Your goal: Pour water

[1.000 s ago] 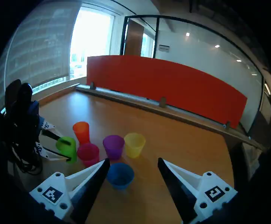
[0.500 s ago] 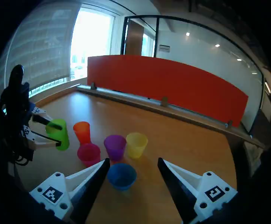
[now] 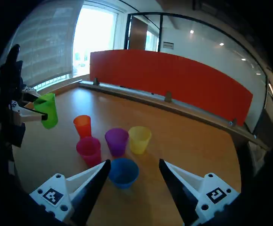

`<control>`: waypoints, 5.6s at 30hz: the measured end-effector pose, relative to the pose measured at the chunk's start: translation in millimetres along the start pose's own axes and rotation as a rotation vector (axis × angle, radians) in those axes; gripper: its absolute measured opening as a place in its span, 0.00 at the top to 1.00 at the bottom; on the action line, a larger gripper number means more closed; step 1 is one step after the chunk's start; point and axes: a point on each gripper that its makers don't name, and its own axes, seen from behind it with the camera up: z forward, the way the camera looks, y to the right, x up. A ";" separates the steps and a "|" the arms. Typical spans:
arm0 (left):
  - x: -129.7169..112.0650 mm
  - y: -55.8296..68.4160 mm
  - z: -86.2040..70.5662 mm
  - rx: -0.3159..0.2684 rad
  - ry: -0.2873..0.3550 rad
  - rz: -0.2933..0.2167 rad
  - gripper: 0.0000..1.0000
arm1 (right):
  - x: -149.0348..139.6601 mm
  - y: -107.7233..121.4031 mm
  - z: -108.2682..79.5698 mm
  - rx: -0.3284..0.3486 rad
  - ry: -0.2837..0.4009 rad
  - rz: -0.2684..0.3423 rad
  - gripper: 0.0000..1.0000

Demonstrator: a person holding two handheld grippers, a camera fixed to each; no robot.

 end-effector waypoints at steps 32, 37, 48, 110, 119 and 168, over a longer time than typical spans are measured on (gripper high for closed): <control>1.3 -3.1 -34.7 0.080 -0.015 -0.045 0.17 | -76.1 -26.2 35.9 0.074 -0.138 -0.052 0.01; -0.9 -3.8 -38.1 0.089 -0.016 -0.058 0.17 | -85.9 -27.1 42.6 0.078 -0.158 -0.056 0.00; -6.0 -7.9 -46.2 0.109 -0.025 -0.069 0.17 | -93.8 -28.6 58.7 0.078 -0.175 -0.053 0.00; -9.3 -7.8 -46.7 0.125 -0.041 -0.078 0.17 | -69.1 -25.6 76.8 0.109 -0.088 -0.032 0.13; 3.7 -7.4 -44.4 0.105 -0.009 -0.071 0.17 | -13.2 -20.7 47.0 0.088 0.005 -0.042 0.13; 69.7 -13.7 -67.0 0.040 0.131 -0.029 0.17 | 157.6 -42.4 -61.1 0.007 0.321 0.019 0.13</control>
